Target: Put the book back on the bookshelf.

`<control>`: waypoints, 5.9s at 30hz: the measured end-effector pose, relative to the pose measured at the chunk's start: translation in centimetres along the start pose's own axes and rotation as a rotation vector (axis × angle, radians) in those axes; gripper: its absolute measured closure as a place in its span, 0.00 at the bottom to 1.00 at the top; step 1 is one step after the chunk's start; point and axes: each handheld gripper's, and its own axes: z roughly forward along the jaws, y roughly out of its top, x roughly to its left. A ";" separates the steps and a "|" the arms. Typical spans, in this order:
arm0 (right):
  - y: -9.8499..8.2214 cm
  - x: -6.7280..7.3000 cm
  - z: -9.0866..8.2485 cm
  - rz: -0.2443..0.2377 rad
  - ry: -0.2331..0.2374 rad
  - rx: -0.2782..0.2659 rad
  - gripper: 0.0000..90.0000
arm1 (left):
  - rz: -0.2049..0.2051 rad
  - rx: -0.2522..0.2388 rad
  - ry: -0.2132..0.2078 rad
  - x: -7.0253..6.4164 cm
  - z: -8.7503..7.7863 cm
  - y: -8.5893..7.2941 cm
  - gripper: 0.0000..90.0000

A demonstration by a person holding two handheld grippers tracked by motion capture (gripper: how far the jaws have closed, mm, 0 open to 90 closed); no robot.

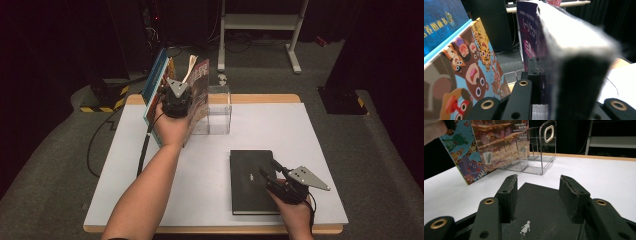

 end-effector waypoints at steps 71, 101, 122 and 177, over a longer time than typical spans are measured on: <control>-0.1 0.1 0.0 -0.004 0.002 -0.006 0.55 | -0.031 -0.057 0.075 1.0 2.1 -2.3 0.92; -0.2 0.8 0.4 -0.016 0.015 0.007 0.55 | -0.006 -0.043 0.124 1.4 0.9 -2.9 0.71; -0.3 1.1 0.5 -0.028 0.018 0.015 0.54 | -0.017 -0.045 0.120 1.4 -1.1 -3.4 0.67; -0.6 0.3 0.1 -0.031 -0.021 0.032 0.53 | -0.031 0.058 -0.078 2.1 -10.7 -7.2 0.61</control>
